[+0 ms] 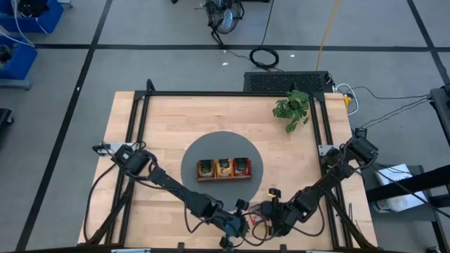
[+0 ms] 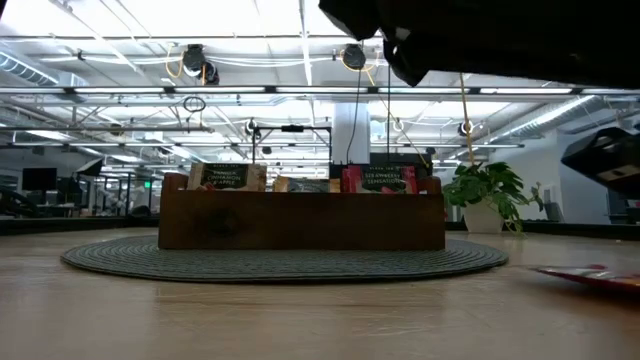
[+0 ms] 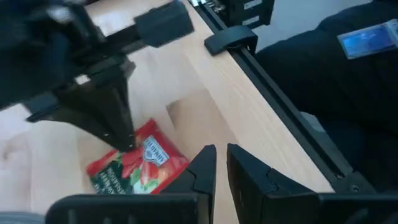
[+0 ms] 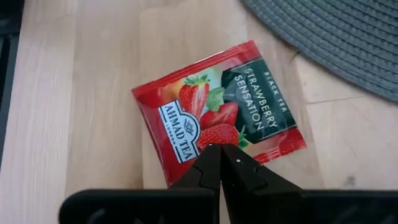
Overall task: Pick & Place Tea
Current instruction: Put the red tea bag into the right section of the wooden organizer
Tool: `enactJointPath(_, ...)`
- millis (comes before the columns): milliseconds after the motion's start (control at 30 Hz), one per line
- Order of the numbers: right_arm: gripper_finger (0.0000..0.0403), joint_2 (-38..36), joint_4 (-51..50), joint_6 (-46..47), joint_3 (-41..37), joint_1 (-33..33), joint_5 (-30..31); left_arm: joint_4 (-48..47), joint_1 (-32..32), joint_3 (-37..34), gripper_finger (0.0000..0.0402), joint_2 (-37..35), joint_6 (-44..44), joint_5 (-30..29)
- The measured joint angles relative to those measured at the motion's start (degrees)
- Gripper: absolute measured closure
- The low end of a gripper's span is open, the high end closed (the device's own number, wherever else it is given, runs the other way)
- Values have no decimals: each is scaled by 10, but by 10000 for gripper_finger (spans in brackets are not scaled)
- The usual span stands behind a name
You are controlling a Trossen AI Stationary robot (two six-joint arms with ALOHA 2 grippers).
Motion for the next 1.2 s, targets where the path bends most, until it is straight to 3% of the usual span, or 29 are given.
enactJointPath(367, 403, 20, -3, 97, 2, 24, 62, -23, 25, 0, 355, 31, -45, -5)
enactJointPath(733, 403, 17, 4, 103, 1, 46, 47, -24, 53, 0, 355, 41, -87, -5)
enactJointPath(1000, 403, 18, 31, 103, 0, 54, 90, -24, 55, -1, 355, 48, -82, -10)
enactJointPath(1200, 403, 18, 35, 94, 0, 54, 104, 2, 50, 0, 355, 45, -21, -64)
